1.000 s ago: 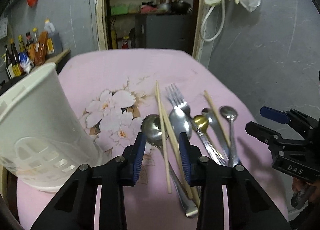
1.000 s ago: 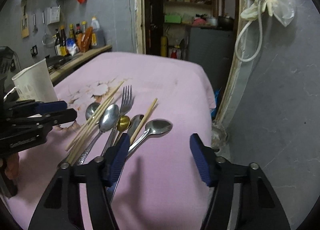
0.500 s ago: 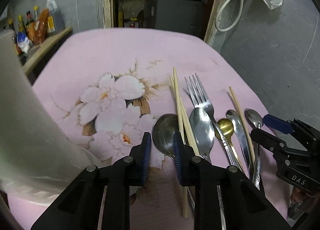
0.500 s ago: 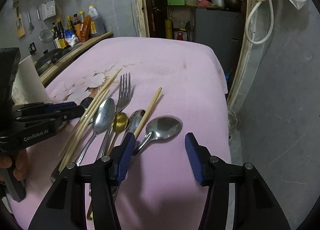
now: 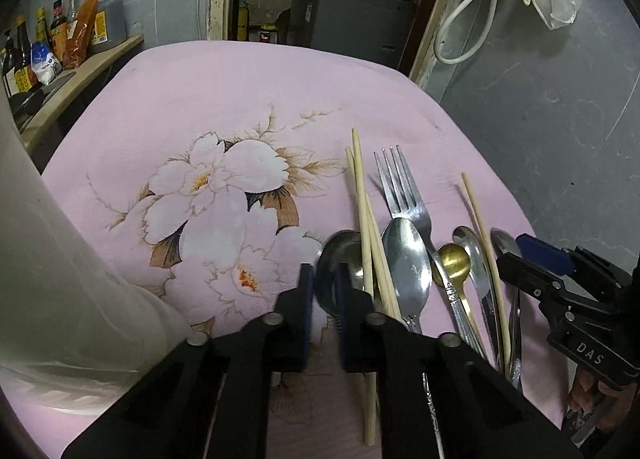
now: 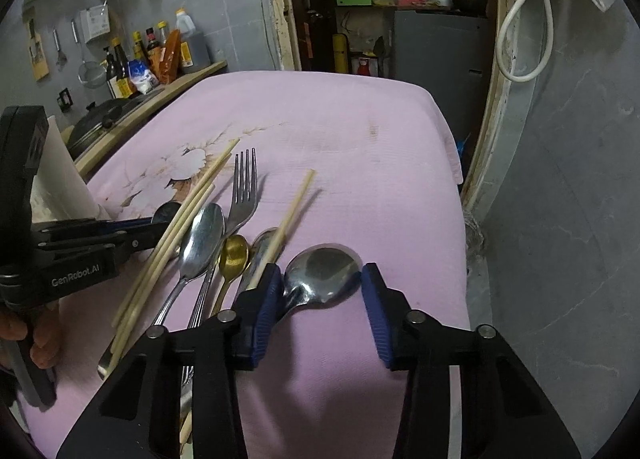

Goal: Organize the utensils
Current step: 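Grasp a silver spoon with the left tool while the right tool grasps another silver spoon, then lift both held spoons and carry them toward the white basket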

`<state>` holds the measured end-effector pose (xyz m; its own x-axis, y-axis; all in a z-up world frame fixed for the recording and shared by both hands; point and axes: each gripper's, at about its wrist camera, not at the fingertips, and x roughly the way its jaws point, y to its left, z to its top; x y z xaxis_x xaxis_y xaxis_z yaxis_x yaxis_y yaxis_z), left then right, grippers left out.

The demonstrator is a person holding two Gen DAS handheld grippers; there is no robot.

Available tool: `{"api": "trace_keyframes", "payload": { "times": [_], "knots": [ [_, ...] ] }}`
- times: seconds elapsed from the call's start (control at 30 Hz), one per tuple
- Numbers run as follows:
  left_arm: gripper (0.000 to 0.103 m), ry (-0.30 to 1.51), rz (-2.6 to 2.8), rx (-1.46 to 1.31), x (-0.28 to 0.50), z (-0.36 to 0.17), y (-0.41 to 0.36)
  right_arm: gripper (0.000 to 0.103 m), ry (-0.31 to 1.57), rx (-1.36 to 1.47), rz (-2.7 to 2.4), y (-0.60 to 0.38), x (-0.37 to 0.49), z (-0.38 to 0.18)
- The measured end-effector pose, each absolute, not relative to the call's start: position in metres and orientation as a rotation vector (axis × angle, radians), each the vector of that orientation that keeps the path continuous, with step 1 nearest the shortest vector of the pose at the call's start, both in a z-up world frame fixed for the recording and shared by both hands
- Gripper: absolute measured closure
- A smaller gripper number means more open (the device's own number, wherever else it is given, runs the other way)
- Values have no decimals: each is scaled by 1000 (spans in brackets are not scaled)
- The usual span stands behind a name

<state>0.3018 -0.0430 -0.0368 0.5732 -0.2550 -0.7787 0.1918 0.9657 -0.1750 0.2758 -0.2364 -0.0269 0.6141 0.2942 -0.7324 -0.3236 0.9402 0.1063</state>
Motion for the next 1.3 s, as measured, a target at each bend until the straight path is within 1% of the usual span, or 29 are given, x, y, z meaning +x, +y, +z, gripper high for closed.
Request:
{"api": "trace_keyframes", "payload": {
  "times": [0.13,0.43,0.67,0.83,0.9,1.03,1.3],
  "knots": [
    [102,899,-278,-84,296,-32,-45,68,838,-56,367,-235,272,-26],
    [102,904,-271,-114,266,-23,-39,70,841,-73,430,-235,248,-24],
    [102,884,-247,-174,231,-13,-15,71,861,-83,524,-235,225,-21],
    [102,939,-242,-174,224,-24,-10,71,858,-176,513,-223,214,-24],
    [102,954,-250,-194,224,-27,-6,69,859,-194,498,-219,212,-25],
    [102,965,-264,-202,226,-24,-5,57,858,-240,463,-210,214,-26],
    [100,1020,-337,-204,236,-25,4,56,899,-265,427,-204,216,-28]
  ]
}}
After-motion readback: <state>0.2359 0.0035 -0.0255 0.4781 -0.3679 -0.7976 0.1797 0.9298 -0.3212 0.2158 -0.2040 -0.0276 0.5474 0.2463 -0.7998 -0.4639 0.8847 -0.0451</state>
